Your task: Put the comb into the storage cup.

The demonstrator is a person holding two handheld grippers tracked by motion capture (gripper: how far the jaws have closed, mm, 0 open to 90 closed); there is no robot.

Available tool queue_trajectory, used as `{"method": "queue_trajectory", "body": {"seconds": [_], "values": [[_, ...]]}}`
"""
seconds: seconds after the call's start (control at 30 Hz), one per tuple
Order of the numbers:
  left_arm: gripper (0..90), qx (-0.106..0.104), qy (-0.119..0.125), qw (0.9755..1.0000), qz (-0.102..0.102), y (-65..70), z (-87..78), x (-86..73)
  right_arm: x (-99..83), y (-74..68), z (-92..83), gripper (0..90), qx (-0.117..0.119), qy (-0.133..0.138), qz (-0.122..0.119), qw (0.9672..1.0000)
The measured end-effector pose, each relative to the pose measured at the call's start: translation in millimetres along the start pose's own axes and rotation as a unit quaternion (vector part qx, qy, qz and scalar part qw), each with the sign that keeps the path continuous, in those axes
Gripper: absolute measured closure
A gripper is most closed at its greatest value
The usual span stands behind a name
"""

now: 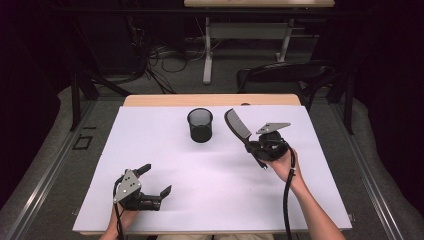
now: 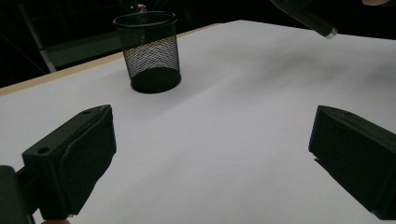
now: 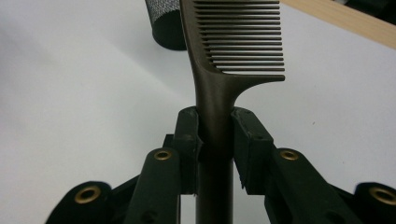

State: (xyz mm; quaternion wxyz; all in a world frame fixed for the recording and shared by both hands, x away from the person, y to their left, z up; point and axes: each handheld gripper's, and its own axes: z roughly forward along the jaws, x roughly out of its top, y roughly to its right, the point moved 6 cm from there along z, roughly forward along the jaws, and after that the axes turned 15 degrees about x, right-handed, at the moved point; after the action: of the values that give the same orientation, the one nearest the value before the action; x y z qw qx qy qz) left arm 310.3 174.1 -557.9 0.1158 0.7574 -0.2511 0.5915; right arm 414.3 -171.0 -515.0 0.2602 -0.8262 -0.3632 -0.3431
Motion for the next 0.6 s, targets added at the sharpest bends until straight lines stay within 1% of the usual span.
{"method": "queue_trajectory", "body": {"seconds": [0.07, 0.1, 0.17, 0.2, 0.3, 0.37, 0.47, 0.57, 0.6], "values": [[0.7, 0.001, 0.007, 1.0, 0.001, 0.8, -1.0, 1.8, 1.1, -1.0, 0.5, 72.7, -0.001, -0.002, -0.003, 1.0], [0.8, 0.002, 0.005, 1.0, 0.002, 0.9, -0.4, 1.7, 2.9, -0.8, 0.7, 72.7, -0.003, 0.001, -0.007, 1.0], [0.7, -0.001, 0.003, 1.0, 0.0, 1.9, -0.2, 0.9, 6.6, -0.9, 0.4, 72.7, -0.003, 0.006, -0.004, 1.0], [0.7, -0.002, 0.003, 1.0, 0.003, 2.4, -0.3, 0.8, 8.2, -1.6, 0.7, 72.7, -0.004, 0.01, -0.006, 0.9999], [0.7, -0.003, 0.003, 1.0, -0.001, 2.9, 1.2, 0.9, 13.4, -3.6, 1.1, 72.7, -0.006, 0.009, -0.019, 0.9998], [0.7, -0.003, 0.002, 1.0, 0.003, 3.1, 1.1, 0.3, 17.0, -3.6, 0.3, 72.7, -0.006, 0.014, -0.018, 0.9997], [0.7, -0.002, 0.003, 1.0, 0.0, 2.4, 1.8, 0.8, 23.0, -3.5, -0.9, 72.7, -0.011, 0.021, -0.028, 0.9993], [0.7, -0.003, 0.002, 1.0, 0.003, 1.8, 0.7, 0.4, 28.0, -2.0, -2.1, 72.7, -0.013, 0.034, -0.026, 0.999], [0.7, -0.001, 0.004, 1.0, 0.001, 1.2, 0.6, 0.7, 29.6, -1.5, -1.9, 72.7, -0.014, 0.039, -0.025, 0.9988]]}}
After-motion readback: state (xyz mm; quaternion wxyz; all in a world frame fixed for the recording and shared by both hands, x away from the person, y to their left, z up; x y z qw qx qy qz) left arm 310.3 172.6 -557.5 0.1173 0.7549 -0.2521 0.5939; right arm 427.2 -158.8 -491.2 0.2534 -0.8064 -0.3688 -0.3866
